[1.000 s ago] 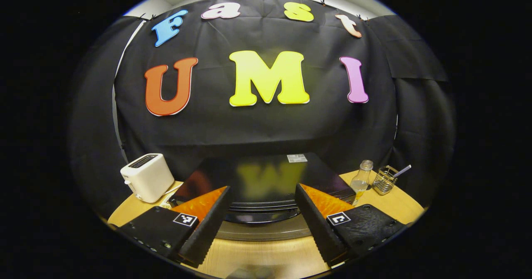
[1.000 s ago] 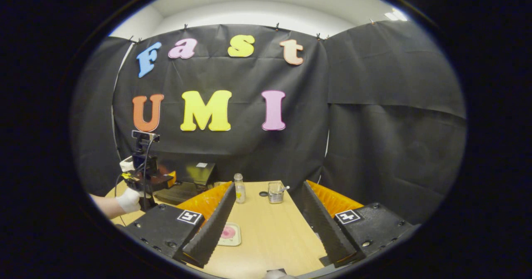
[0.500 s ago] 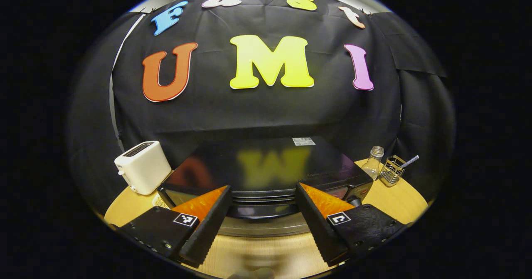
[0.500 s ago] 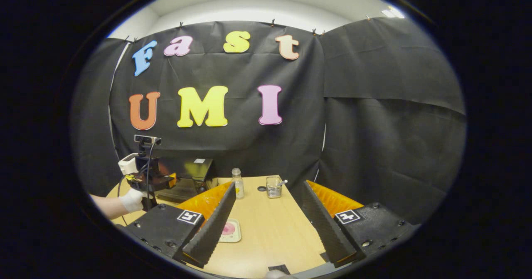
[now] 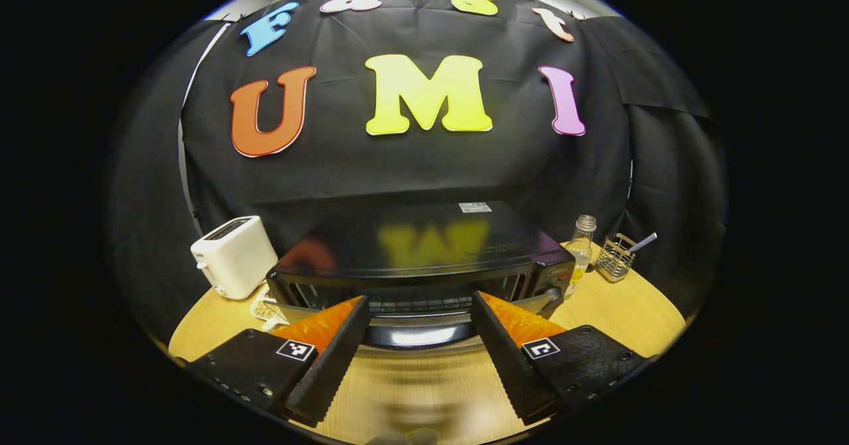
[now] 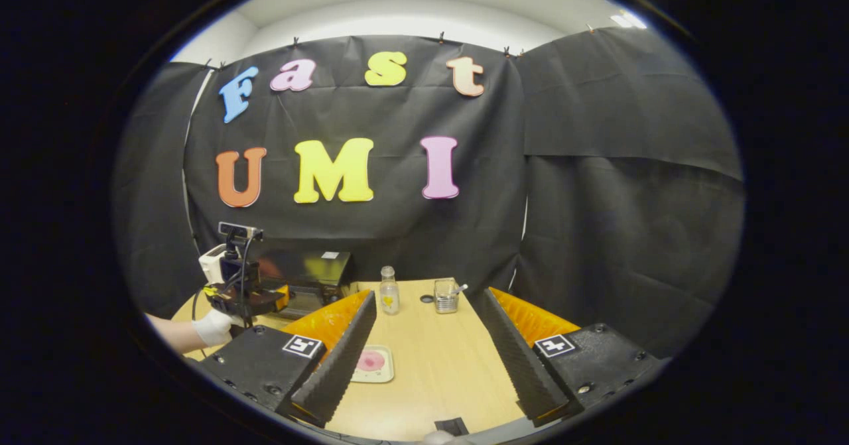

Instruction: Open the electric oven with the left hand, put the food in, and close the electric oven.

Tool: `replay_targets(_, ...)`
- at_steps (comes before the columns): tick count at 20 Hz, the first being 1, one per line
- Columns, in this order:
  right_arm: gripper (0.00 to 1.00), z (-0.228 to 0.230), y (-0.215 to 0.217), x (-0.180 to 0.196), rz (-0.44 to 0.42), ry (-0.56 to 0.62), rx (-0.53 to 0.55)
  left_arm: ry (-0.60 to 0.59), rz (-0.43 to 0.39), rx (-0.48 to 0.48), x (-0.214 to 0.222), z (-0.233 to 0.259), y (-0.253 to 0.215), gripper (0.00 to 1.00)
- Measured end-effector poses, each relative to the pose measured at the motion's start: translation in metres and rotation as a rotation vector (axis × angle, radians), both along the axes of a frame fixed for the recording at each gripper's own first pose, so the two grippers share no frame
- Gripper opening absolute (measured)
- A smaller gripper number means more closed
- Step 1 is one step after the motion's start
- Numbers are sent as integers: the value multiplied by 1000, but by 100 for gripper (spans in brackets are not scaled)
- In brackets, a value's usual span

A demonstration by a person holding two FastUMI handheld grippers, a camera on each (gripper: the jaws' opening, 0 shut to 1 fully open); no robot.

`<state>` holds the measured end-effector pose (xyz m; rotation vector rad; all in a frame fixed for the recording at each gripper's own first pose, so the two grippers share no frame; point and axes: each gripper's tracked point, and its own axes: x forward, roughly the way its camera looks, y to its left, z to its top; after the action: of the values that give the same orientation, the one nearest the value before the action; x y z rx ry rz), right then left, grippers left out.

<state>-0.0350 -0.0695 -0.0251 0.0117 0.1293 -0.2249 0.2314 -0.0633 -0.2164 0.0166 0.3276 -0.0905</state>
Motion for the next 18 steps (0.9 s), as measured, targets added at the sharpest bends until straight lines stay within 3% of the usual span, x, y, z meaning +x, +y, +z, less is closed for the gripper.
replay_targets(18, 98, -29, 3, -30, 22, 54, -13, 168, 8, -11, -96, -86, 1, 96)
